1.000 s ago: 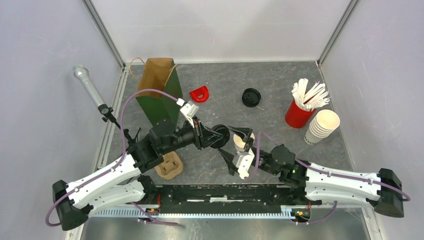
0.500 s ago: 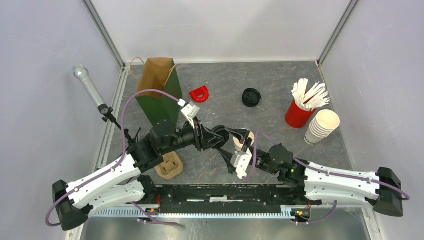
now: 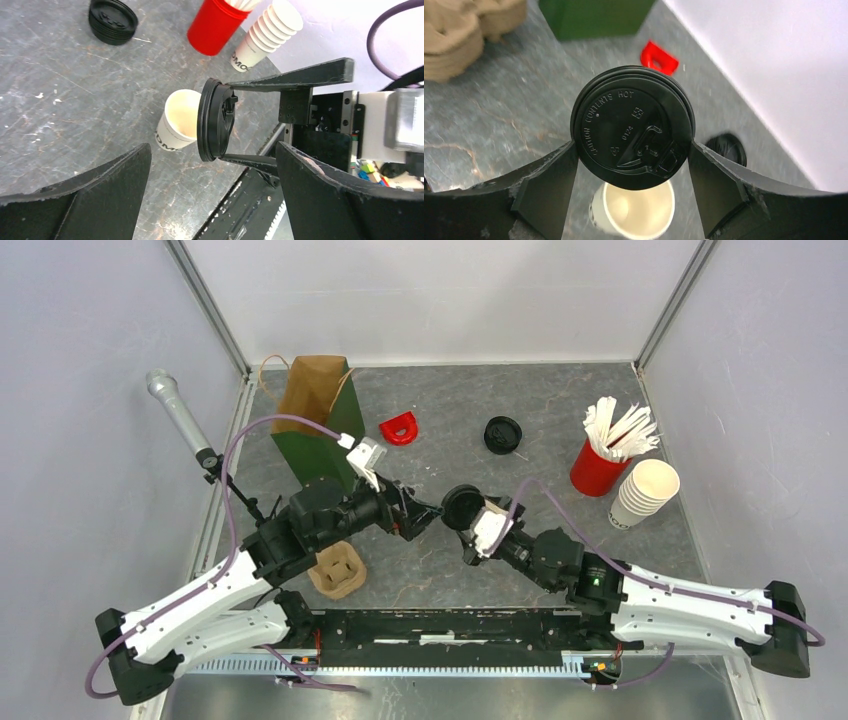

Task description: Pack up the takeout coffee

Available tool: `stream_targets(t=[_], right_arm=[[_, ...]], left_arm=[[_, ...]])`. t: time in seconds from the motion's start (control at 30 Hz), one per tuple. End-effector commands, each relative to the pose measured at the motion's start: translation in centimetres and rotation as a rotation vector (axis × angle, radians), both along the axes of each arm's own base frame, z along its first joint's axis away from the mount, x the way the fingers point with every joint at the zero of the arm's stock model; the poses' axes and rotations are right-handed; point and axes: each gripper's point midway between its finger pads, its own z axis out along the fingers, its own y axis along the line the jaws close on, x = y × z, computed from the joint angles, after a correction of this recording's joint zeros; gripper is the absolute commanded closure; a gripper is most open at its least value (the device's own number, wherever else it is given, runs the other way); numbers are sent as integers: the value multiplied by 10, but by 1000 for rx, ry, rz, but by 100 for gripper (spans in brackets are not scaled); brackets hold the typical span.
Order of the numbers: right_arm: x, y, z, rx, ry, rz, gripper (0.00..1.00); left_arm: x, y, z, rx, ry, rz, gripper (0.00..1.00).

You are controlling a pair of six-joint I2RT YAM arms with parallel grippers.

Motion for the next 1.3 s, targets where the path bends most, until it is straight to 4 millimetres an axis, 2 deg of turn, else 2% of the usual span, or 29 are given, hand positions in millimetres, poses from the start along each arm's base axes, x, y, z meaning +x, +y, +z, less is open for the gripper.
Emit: stream_targets(t=[0.0, 0.1, 0.2, 0.4, 0.53, 0.77, 0.97, 1.27], right_arm=[[15, -40, -30, -51, 229, -288, 15], [22, -57, -44, -95, 310, -373, 14], [30, -62, -49, -87, 389, -372, 15], [39, -68, -58, -111, 527, -374, 17], [40, -62, -58, -110, 560, -351, 16], [44, -51, -57, -153, 612, -329, 16], [46, -50, -58, -183, 637, -345, 15], [46, -52, -66, -213, 662, -357, 13]], left_arm=[[16, 10, 10, 52, -78, 77, 0], [22, 3, -3, 91, -18, 89, 0], [29, -10, -21, 134, 64, 77, 2], [40, -34, -35, 63, 190, 47, 10], [50, -43, -42, 2, 229, 43, 12], [58, -52, -61, -2, 274, 26, 15], [63, -54, -82, -29, 332, 26, 18], [66, -61, -100, -35, 362, 0, 24]])
